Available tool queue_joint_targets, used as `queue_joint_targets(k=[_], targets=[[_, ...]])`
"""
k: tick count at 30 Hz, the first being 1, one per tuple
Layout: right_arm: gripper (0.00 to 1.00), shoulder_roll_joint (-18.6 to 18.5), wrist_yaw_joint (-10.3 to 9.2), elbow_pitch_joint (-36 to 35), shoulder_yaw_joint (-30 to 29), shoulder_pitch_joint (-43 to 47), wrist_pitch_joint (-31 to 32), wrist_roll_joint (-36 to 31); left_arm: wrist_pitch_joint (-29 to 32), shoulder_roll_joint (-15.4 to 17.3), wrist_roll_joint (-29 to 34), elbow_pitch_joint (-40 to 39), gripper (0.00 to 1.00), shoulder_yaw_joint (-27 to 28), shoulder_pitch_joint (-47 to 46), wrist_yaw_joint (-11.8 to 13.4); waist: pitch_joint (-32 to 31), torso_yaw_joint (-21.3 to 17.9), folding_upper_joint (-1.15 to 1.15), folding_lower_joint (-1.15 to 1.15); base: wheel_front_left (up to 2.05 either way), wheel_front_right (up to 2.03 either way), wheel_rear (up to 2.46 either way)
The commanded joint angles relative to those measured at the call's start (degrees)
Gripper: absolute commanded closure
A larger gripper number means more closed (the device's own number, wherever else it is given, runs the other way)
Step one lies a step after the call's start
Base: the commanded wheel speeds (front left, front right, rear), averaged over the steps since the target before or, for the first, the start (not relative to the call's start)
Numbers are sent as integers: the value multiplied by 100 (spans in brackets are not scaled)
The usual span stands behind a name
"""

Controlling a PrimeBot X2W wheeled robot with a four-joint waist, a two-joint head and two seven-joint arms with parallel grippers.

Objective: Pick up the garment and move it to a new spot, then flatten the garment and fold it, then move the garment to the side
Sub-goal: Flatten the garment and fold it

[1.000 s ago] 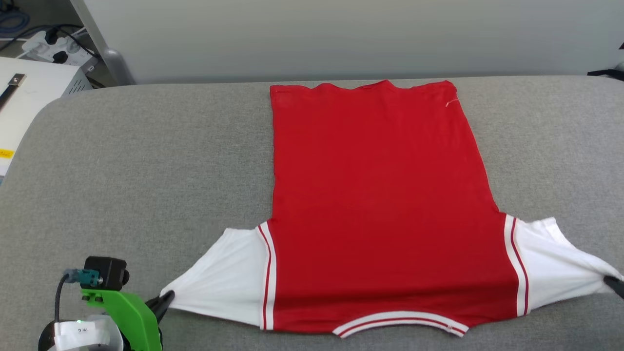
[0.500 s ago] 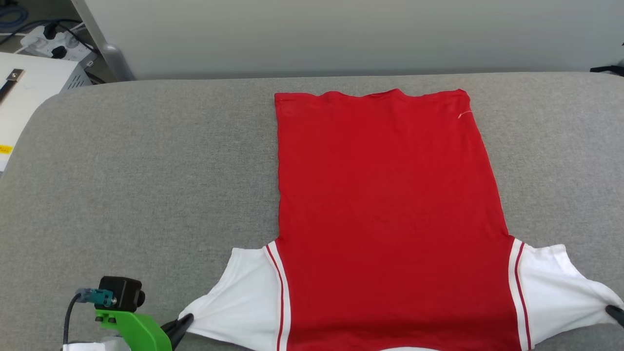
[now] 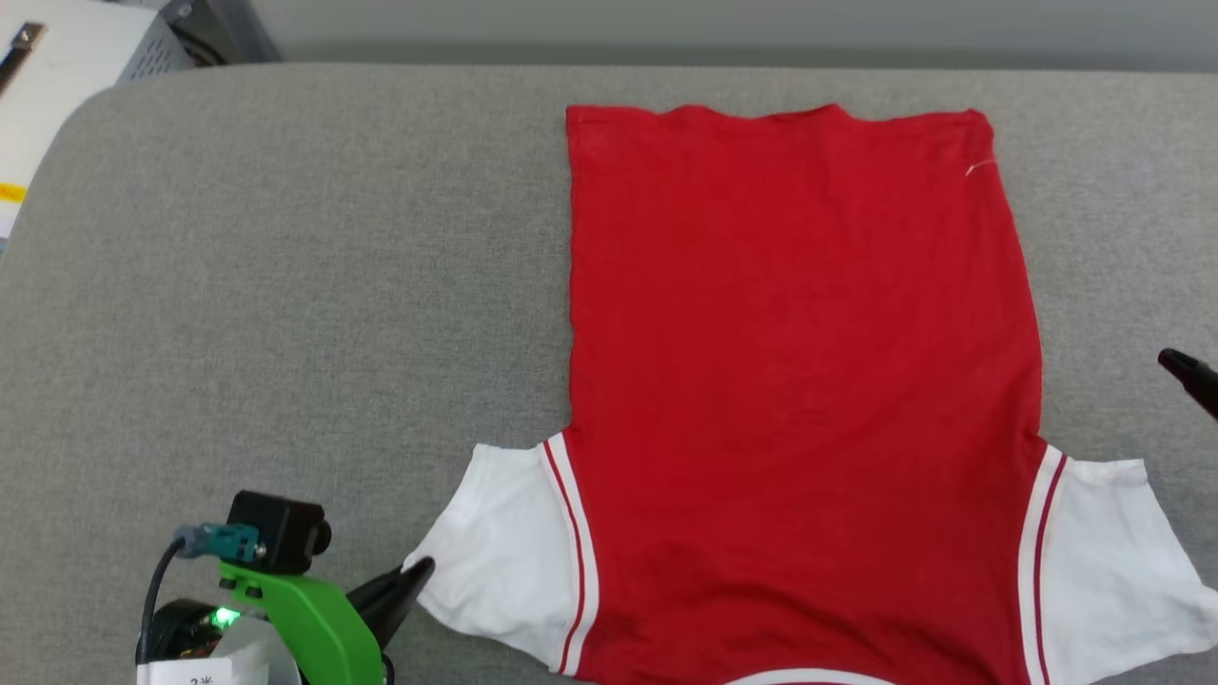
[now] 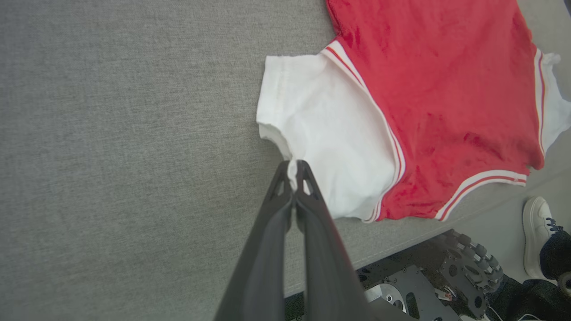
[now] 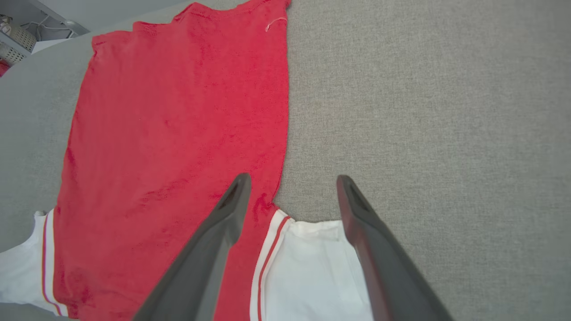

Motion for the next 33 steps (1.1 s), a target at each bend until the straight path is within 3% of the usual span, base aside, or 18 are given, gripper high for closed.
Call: queue_joint_targets(k=[1, 11, 21, 33], targets=[[0, -75, -5, -24, 74, -326, 95, -84, 39, 80, 150, -172, 100, -18, -157, 48, 504, 328, 0, 0, 0, 0, 0], [0, -684, -5, 958, 195, -2259, 556, -819, 177, 226, 794, -1243, 100, -124, -555, 220, 1593, 1052, 0, 0, 0, 0, 0], [0, -1186, -5, 2263, 457, -3894, 618, -1324, 183, 108, 1079, -1593, 100, -277, -820, 184, 2157, 1577, 0, 0, 0, 0, 0], [0, -1381, -5, 3247, 668, -4372, 599, -1821, -16, -85, 1073, -1382, 100, -316, -933, 80, 2342, 1815, 0, 0, 0, 0, 0]])
